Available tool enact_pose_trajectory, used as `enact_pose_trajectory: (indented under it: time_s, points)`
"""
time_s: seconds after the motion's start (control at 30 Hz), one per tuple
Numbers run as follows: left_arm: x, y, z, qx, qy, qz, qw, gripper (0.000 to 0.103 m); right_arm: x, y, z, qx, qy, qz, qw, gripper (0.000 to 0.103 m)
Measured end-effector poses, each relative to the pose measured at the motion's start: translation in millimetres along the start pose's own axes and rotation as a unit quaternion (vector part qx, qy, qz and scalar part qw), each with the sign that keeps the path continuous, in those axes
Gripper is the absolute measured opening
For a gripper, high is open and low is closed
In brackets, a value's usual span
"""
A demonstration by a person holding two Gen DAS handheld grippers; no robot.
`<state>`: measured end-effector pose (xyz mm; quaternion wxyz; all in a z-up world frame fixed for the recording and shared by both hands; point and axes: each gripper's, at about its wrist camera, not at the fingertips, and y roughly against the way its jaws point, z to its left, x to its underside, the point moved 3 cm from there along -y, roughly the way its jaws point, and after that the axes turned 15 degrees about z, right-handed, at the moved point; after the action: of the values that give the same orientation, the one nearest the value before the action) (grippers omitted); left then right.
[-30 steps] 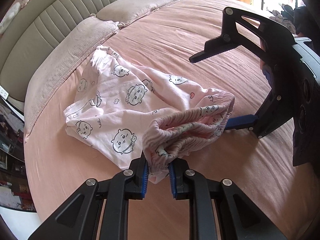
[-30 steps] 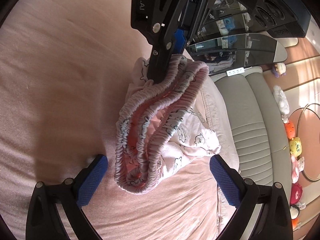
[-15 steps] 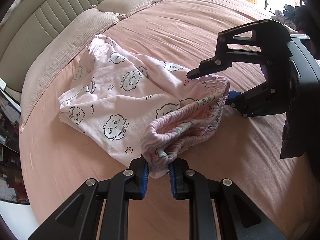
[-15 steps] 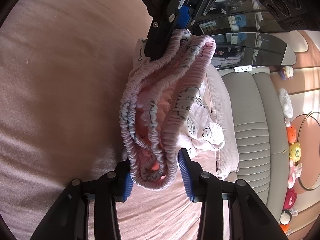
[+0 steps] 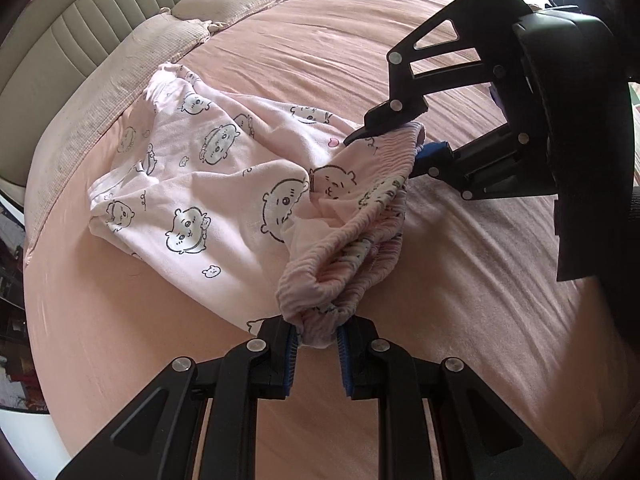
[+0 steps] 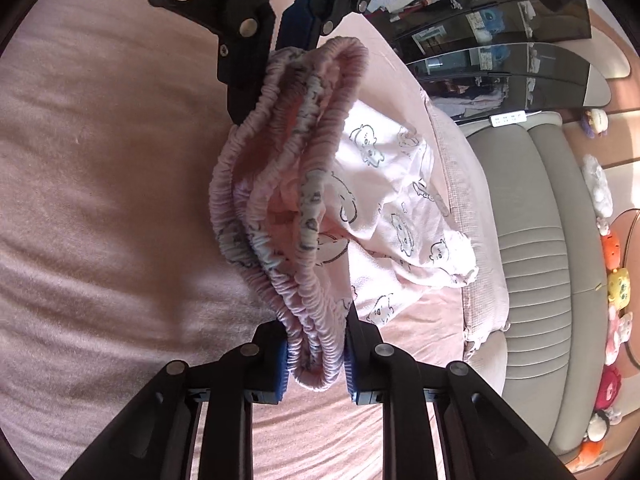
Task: Fold clothes
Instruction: 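Lift the pants by the waistband with both grippers, raising them off the bed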
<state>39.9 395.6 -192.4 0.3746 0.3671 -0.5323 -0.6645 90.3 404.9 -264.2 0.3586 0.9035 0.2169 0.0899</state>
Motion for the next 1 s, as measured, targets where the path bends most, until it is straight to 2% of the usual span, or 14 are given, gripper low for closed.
enact_pose_trajectory:
  time_s: [0.27, 0.37, 0.57, 0.7, 0.77, 0.83, 0.93, 1.0]
  points:
    - [10, -2, -9, 0.029, 0.000, 0.010, 0.9995, 0.015, 12, 17, 5, -0.034, 0.024, 0.003, 0.999, 0.019]
    - [12, -2, -13, 0.024, -0.005, 0.013, 0.9996, 0.015, 16, 21, 8, -0.043, 0.027, 0.006, 0.999, 0.019]
    - [13, 7, -11, 0.018, -0.004, 0.011, 0.9998, 0.015, 18, 25, 11, -0.033, 0.029, 0.010, 0.999, 0.019]
    - [15, 13, -11, 0.001, -0.002, 0.006, 1.0000, 0.015, 13, 28, 7, -0.013, 0.030, 0.011, 0.999, 0.019]
    - [16, 19, -12, -0.023, -0.001, -0.003, 0.9997, 0.015, 10, 31, 3, 0.011, 0.028, 0.009, 1.000, 0.019]
    - [20, 28, -18, -0.076, -0.008, -0.020, 0.9969, 0.015, 9, 35, 1, 0.040, 0.022, 0.008, 0.999, 0.019]
    - [25, 40, -35, -0.180, -0.045, -0.038, 0.9820, 0.015, 5, 41, -11, 0.095, 0.009, 0.001, 0.995, 0.019]
    - [26, 46, -33, -0.217, -0.068, -0.043, 0.9729, 0.015, 6, 48, -16, 0.121, -0.001, 0.000, 0.993, 0.019]
